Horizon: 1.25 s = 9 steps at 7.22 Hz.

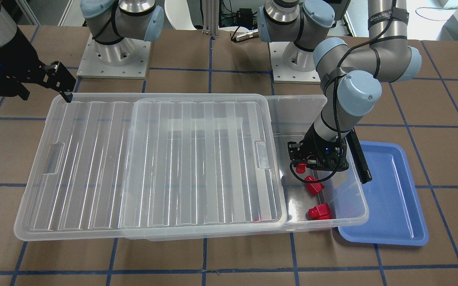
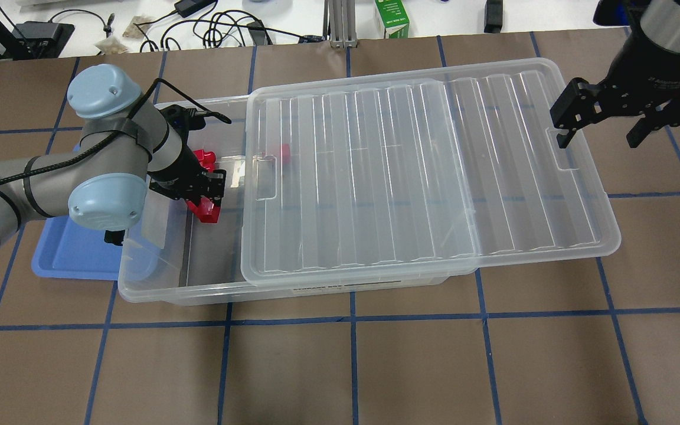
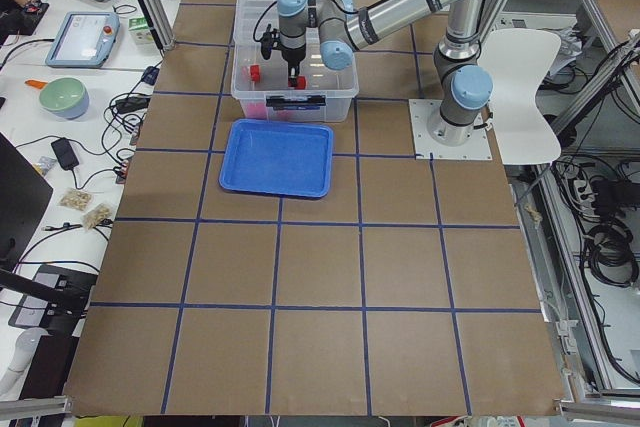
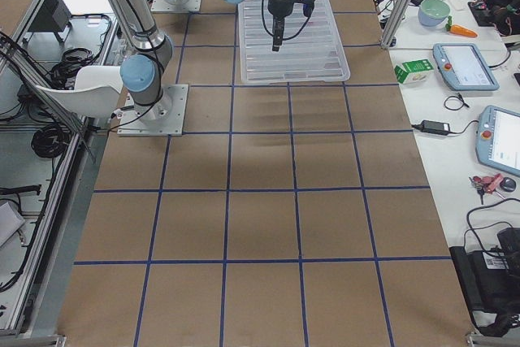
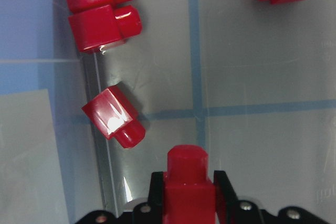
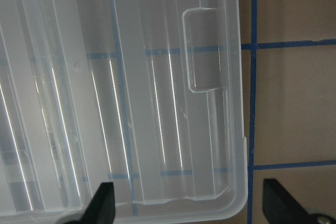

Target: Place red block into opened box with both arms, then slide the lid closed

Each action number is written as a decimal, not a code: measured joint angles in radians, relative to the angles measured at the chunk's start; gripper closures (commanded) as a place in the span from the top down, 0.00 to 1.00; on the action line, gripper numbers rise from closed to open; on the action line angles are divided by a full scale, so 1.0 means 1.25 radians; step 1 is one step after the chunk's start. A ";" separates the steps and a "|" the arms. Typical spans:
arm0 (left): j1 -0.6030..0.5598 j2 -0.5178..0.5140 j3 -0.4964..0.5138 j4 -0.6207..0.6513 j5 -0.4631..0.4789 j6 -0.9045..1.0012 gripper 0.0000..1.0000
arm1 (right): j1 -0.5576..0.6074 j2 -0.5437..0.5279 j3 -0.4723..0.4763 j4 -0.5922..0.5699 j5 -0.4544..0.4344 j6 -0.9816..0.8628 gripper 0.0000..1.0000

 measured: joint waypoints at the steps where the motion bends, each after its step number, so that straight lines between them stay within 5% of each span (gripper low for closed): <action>1: 0.000 -0.010 -0.002 0.002 -0.001 -0.002 0.77 | 0.000 0.001 0.000 0.000 -0.001 -0.001 1.00; 3: 0.000 -0.016 -0.002 0.005 0.000 -0.006 0.85 | 0.000 0.003 0.000 -0.001 -0.003 -0.004 1.00; 4: 0.000 -0.014 0.002 0.007 0.003 -0.006 1.00 | 0.000 0.004 0.000 -0.001 -0.003 -0.004 1.00; 7: 0.001 0.033 0.056 -0.010 0.008 -0.005 1.00 | 0.000 0.006 -0.001 -0.002 -0.003 -0.006 1.00; 9: -0.005 0.104 0.187 -0.231 0.010 -0.004 1.00 | -0.007 0.020 -0.001 -0.006 -0.018 -0.010 1.00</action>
